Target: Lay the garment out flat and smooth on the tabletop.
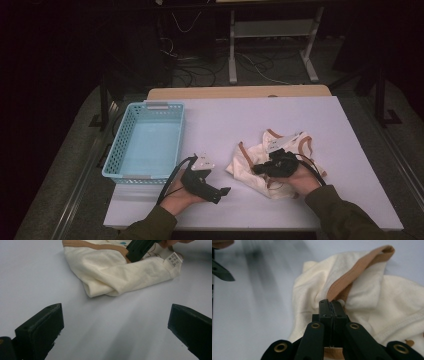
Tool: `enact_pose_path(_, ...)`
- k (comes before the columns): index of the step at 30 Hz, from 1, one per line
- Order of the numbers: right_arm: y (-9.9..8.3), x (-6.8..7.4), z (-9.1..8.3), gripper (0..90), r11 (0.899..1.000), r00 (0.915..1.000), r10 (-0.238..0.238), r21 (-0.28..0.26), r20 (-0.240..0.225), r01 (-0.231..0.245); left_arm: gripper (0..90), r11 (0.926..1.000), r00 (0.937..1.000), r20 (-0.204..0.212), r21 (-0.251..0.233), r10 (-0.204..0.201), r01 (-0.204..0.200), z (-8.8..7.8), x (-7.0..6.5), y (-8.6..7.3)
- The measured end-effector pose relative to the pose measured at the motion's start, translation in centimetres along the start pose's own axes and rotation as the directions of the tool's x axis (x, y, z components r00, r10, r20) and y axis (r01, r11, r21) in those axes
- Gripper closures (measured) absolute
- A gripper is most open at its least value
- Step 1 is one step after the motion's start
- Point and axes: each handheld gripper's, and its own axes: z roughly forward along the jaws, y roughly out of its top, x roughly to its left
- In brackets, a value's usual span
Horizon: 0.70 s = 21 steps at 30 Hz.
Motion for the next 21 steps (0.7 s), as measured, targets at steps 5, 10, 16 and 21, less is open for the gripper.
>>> enact_pose_path(5,0.3,1.1,-0.8,88.0,0.999,0.9991,-0.026,-0.033,-0.033,0.025,0.0,0.9998,0.9999,-0.005,-0.012,-0.014,0.014,0.0,0.0,0.0)
enact_pose_path(10,0.3,2.6,-1.4,88.1,0.998,0.9958,-0.053,-0.042,-0.075,0.05,0.0,0.9996,0.9997,-0.009,-0.021,-0.021,0.021,-0.2,0.1,0.0)
enact_pose_path(16,-0.5,4.7,-1.7,88.1,0.996,0.9896,-0.083,-0.019,-0.117,0.082,0.0,1.0,0.9999,-0.011,-0.005,-0.005,0.005,-0.3,0.3,0.0)
enact_pose_path(21,-1.4,5.9,-1.8,88.1,0.996,0.9858,-0.087,0.007,-0.144,0.089,0.0,0.9983,0.999,-0.014,-0.039,-0.044,0.043,-0.1,0.1,0.0)
